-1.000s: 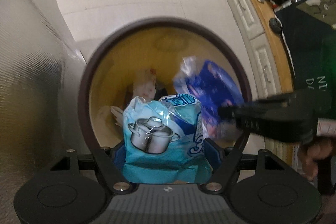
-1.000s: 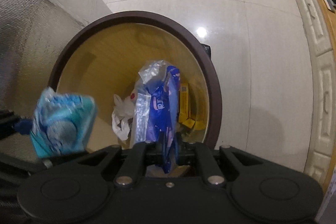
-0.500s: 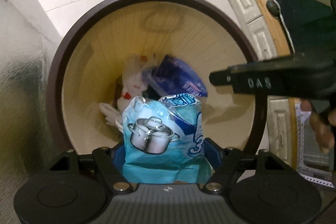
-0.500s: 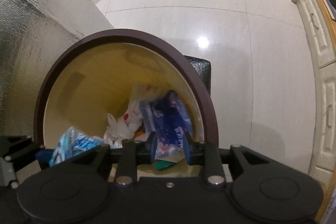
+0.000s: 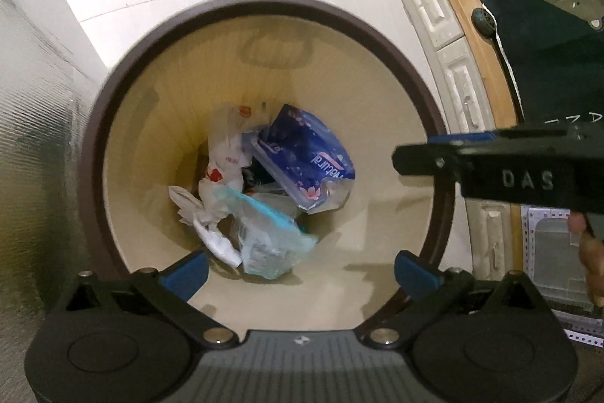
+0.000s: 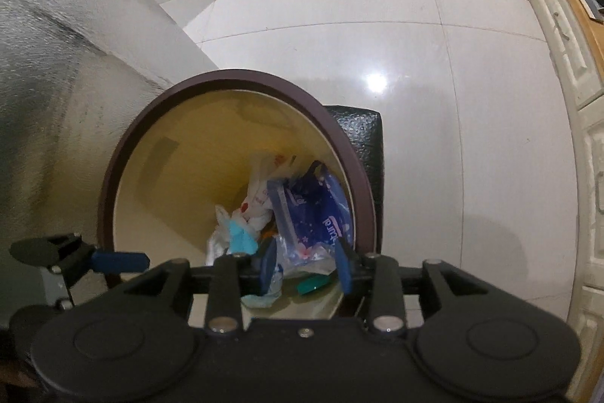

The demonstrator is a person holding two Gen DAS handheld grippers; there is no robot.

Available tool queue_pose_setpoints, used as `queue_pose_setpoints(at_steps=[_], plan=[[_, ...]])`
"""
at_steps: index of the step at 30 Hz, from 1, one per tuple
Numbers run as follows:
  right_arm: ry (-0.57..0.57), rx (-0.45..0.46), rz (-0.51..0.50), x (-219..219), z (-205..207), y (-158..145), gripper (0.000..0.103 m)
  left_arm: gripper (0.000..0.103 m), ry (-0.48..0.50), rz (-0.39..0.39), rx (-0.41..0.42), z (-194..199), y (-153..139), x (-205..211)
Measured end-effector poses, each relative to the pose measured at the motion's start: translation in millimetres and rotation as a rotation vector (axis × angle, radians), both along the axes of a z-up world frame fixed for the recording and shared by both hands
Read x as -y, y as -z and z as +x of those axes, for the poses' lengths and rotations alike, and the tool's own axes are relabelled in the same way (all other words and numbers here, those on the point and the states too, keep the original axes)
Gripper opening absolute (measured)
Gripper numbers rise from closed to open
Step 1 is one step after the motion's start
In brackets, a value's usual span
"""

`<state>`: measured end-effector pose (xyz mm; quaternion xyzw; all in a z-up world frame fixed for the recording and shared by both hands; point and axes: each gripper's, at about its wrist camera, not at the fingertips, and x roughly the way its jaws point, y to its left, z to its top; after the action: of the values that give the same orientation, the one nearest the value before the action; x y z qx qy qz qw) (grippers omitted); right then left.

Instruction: Collect trash

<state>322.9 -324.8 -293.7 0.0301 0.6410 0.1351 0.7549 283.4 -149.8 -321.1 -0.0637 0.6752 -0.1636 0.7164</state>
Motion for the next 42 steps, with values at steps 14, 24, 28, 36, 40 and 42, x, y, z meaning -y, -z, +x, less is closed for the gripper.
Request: queue_pose_setpoints(at_steps=[14,24,28,36,40,42], plan=[[-0.01,0.071,0.018,3.0,-12.2,-72.1,0.074,0.103,-0.06,0.02,0.089,-0.9,-78.6,-21.9],[-0.009,0.178,0.019,4.5,-23.8,-138.7,0.096,0.103,-0.095,0.062,0.191,-18.4,-146.0,-31.4],[0.006,0.218,0.027,6.3,-33.7,-161.8,0.1,0.103,-0.111,0.073,0.236,-29.0,-168.9,-36.2],[0.042,0.269,0.027,7.0,-62.3,-188.4,0.103,0.103,-0.135,0.077,0.306,-55.9,-203.9,-43.4],[0.057,0.298,0.031,5.9,-77.8,-200.8,0.103,0.103,-0.144,0.088,0.335,-70.7,-219.0,-47.4],[0.062,0.318,0.031,4.9,-85.8,-209.6,0.103,0.103,-0.145,0.086,0.353,-77.6,-225.0,-50.3]])
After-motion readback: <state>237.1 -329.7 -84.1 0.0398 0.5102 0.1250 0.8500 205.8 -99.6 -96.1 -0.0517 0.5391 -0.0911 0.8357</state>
